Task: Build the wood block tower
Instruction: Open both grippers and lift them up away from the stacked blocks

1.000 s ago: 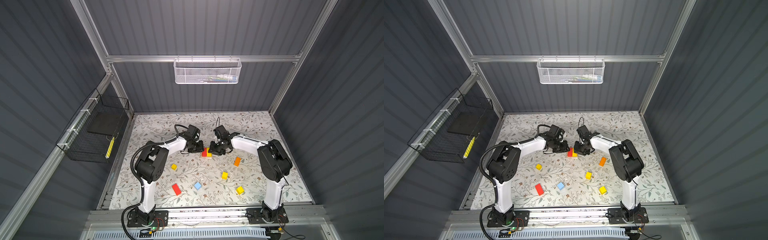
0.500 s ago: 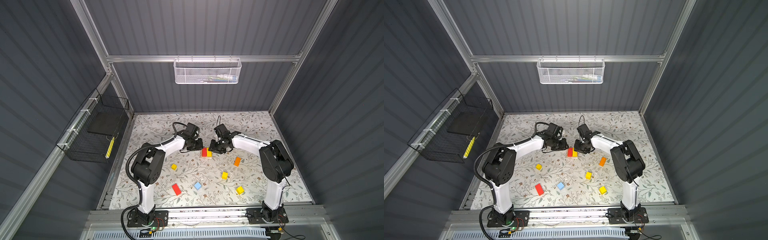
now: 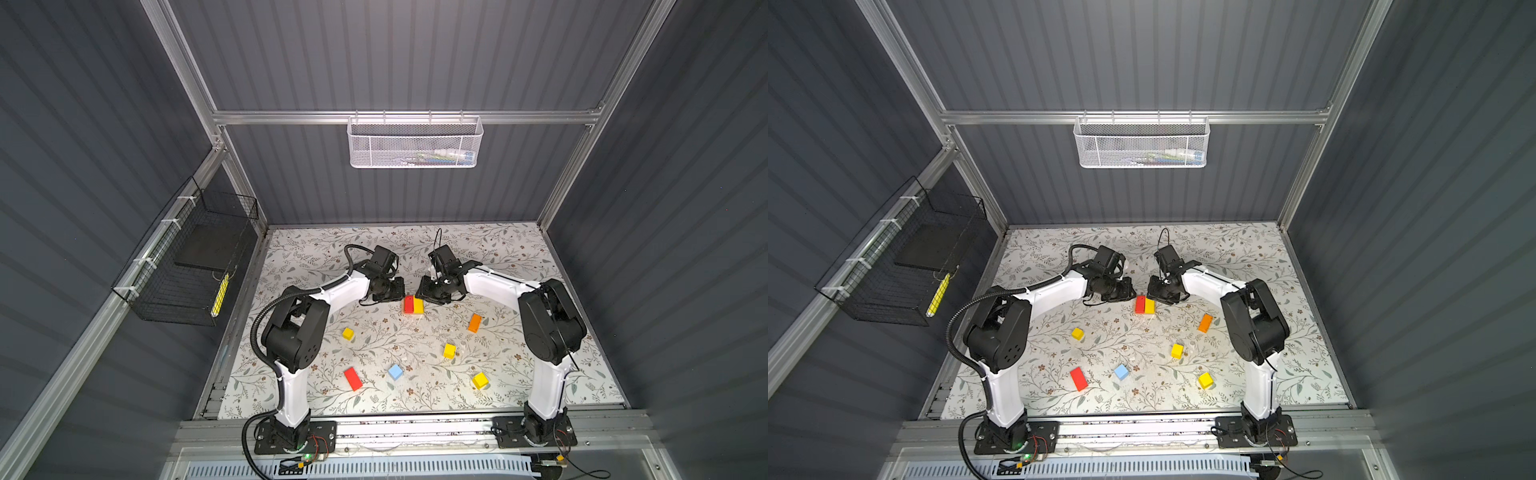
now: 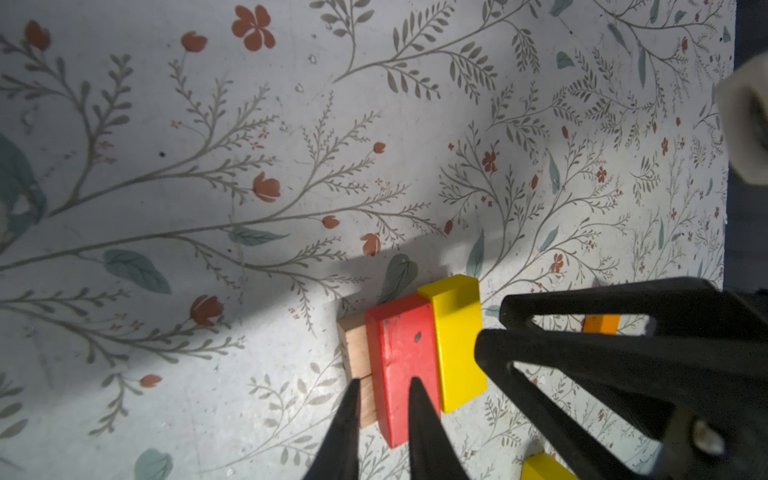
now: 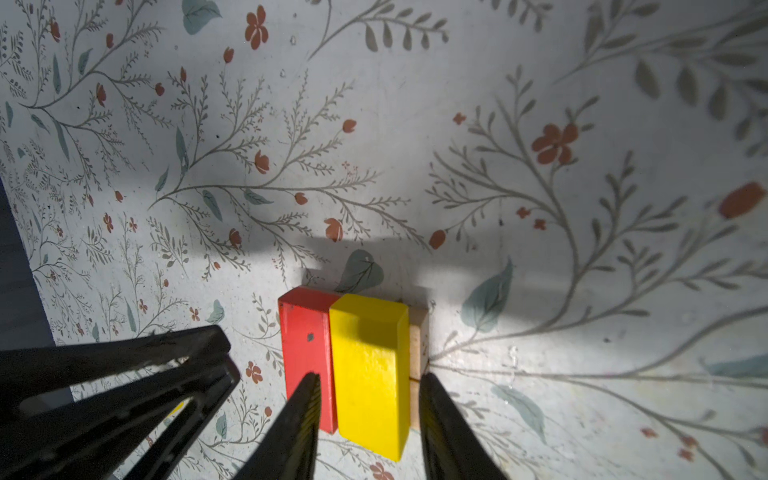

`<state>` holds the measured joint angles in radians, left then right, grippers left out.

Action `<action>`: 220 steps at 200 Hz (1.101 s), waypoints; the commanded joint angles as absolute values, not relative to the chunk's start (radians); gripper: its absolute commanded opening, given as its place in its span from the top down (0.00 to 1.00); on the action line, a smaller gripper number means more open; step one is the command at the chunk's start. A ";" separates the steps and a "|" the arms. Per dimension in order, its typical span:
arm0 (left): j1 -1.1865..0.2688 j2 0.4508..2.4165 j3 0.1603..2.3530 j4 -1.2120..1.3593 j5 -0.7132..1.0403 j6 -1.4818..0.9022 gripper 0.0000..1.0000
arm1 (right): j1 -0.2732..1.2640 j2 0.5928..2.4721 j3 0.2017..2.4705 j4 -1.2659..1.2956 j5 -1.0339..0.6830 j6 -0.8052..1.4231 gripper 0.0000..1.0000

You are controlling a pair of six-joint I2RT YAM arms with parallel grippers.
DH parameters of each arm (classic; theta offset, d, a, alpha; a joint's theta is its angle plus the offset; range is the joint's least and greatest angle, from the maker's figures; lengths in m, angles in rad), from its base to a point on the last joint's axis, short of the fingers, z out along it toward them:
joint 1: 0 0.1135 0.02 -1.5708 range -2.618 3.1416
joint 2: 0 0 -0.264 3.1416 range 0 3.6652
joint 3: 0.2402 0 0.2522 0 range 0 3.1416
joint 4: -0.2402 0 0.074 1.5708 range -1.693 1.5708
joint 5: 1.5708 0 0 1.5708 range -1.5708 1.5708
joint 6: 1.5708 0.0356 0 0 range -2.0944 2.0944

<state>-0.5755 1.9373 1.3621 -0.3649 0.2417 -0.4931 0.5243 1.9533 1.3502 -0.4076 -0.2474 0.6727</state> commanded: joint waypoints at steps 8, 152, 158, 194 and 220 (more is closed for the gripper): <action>-0.581 1.896 1.354 -0.397 0.226 -0.493 0.78 | 0.522 1.983 1.374 -0.409 -0.259 0.676 0.58; -0.581 1.904 1.360 -0.404 0.224 -0.489 0.78 | 0.523 1.990 1.365 -0.400 -0.287 0.693 0.68; -0.581 1.904 1.361 -0.404 0.225 -0.489 0.78 | 0.523 1.990 1.366 -0.400 -0.288 0.693 0.68; -0.581 1.907 1.364 -0.407 0.224 -0.489 0.78 | 0.523 1.991 1.364 -0.400 -0.291 0.695 0.69; -0.581 1.909 1.367 -0.407 0.224 -0.489 0.78 | 0.522 1.990 1.362 -0.402 -0.285 0.695 0.69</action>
